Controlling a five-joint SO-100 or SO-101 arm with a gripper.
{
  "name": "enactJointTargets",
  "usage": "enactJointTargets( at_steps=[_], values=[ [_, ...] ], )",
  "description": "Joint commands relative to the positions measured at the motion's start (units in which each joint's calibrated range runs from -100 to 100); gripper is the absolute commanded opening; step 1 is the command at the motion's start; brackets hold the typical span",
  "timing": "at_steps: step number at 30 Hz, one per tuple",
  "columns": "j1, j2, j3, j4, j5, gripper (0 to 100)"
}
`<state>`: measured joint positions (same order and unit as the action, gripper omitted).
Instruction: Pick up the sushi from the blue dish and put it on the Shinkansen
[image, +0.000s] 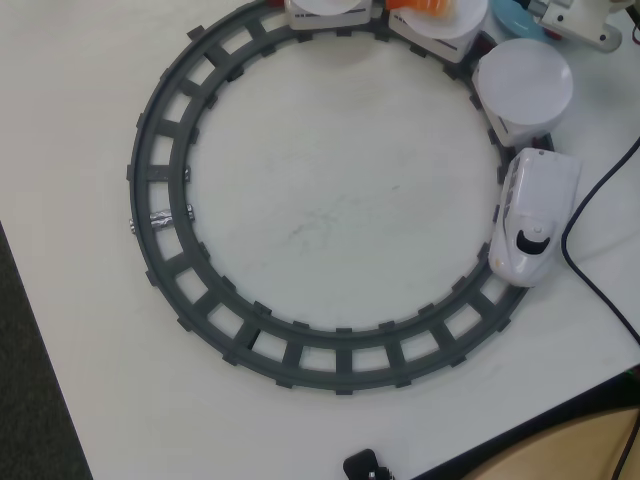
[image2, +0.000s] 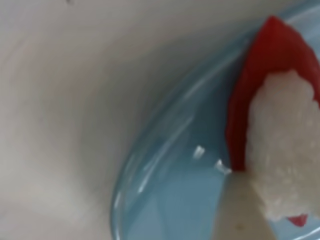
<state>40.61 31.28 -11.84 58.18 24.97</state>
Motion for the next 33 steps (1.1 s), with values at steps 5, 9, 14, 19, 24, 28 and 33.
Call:
enactJointTargets(
  at_steps=[5, 9, 14, 19, 24, 28, 33],
  values=[
    [4.02, -2.6, -1.53, -2.34, -1.42, 2],
    [6.75, -5.94, -1.35, -3.28, -5.36, 2],
    [7.99, -16.55, 1.7, -0.46, -11.33, 2],
    [7.54, -35.25, 11.57, 2.71, -18.1, 2],
    [0.06, -52.87, 30.15, 2.03, -23.92, 2],
    [-11.38, -61.14, 42.54, 1.85, -26.23, 2],
    [-22.47, -69.82, 54.12, -2.17, -30.05, 2]
  ],
)
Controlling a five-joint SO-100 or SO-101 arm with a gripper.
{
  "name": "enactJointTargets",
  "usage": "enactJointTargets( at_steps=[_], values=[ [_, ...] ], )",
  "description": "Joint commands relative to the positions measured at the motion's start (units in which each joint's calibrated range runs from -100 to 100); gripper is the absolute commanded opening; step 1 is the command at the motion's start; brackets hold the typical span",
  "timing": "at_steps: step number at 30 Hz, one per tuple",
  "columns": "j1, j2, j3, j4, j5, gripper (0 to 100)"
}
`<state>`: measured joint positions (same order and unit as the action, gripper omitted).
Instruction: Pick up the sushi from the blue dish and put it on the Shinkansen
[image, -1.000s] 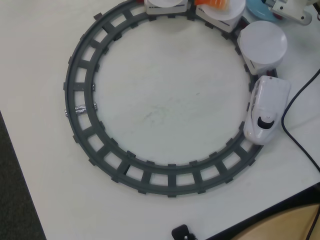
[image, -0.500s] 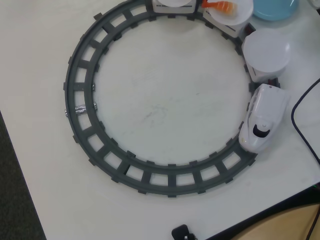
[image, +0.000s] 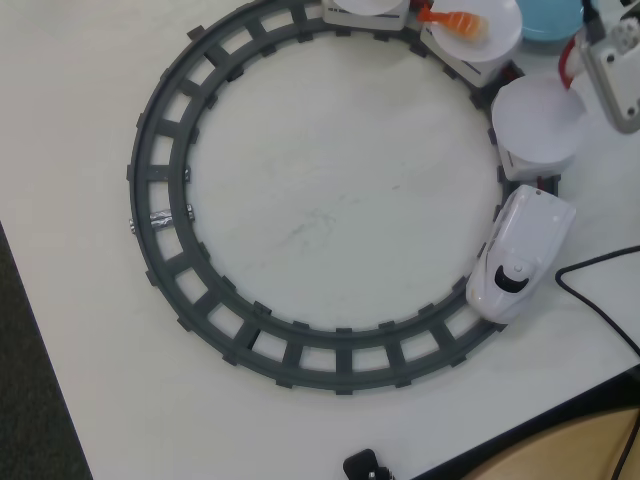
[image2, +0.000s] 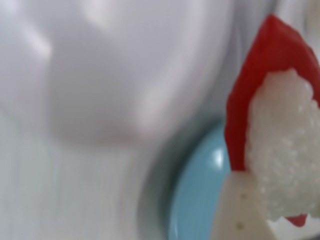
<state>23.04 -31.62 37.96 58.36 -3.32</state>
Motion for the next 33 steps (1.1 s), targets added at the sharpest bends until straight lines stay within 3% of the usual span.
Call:
enactJointTargets(
  at_steps=[1, 13, 18, 26, 33],
  values=[
    [-6.49, -9.17, 6.03, -3.03, -2.19, 2],
    [-15.29, -28.8, 22.64, -3.63, -4.49, 2],
    [-17.14, -33.97, 29.64, -10.22, -5.23, 2],
    [-18.11, -35.48, 38.44, -20.91, -5.23, 2],
    [-18.29, -35.48, 40.77, -21.09, -5.23, 2]
  ],
)
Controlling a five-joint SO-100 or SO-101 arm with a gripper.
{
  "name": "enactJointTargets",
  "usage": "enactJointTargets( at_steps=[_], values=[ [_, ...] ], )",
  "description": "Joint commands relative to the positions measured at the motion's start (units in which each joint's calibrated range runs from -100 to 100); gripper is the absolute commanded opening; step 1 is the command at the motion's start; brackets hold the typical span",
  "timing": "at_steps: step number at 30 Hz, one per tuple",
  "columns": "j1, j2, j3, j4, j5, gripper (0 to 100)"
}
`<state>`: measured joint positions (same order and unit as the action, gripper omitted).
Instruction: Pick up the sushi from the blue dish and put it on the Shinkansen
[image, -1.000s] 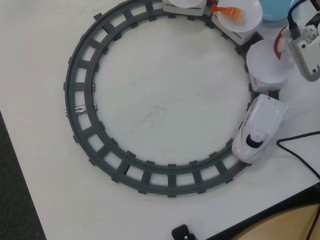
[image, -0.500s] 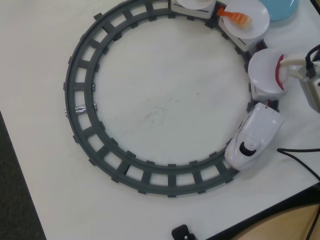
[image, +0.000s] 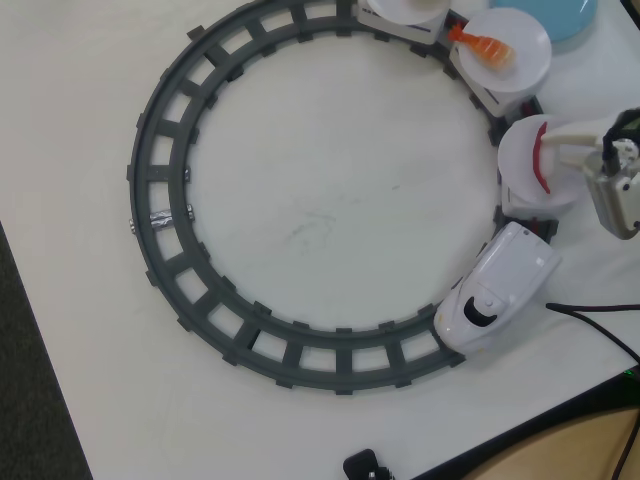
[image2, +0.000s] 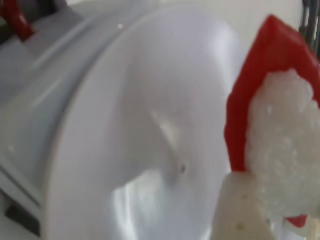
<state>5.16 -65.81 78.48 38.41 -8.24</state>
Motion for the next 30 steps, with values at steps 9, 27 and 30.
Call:
enactJointTargets(
  at_steps=[9, 27, 30],
  values=[
    [-9.12, -1.29, 2.94, -0.37, 0.21, 6],
    [-4.28, -1.96, -6.75, -1.05, 0.0, 24],
    [-6.48, -1.62, -10.88, -1.05, 0.21, 7]
  ],
)
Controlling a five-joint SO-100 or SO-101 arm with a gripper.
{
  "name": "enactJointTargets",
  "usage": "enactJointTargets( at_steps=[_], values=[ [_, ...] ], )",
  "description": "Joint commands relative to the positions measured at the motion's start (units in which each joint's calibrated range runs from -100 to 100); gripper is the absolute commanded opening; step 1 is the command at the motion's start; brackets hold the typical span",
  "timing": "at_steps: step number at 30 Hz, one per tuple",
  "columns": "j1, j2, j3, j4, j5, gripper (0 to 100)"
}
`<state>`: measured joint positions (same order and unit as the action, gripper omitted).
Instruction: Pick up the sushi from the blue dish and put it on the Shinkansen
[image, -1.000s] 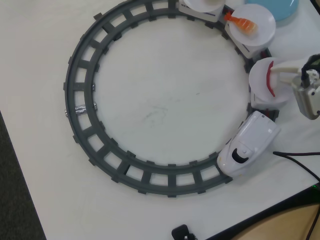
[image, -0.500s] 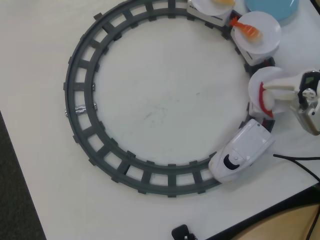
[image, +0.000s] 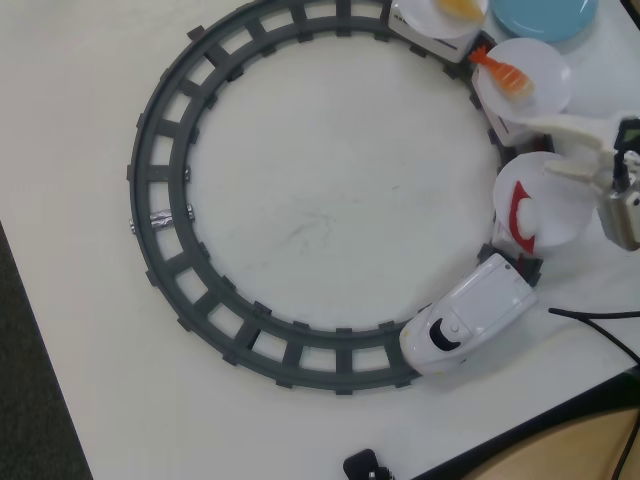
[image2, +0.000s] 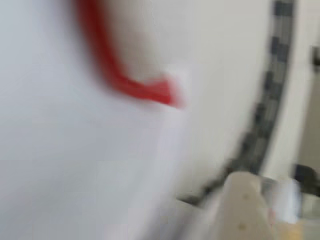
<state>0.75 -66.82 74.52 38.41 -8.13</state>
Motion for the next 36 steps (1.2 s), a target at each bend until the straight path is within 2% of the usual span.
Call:
enactJointTargets(
  at_steps=[1, 12, 22, 29, 36],
  values=[
    [-3.21, -0.69, -7.82, -0.88, -0.1, 2],
    [-23.46, 0.22, -5.22, -2.16, 0.11, 2],
    [-24.6, 22.94, -7.73, -16.2, 0.26, 2],
    [-25.04, 38.55, -17.87, -16.63, 0.26, 2],
    [-24.96, 38.3, -19.04, -16.54, 0.26, 2]
  ],
)
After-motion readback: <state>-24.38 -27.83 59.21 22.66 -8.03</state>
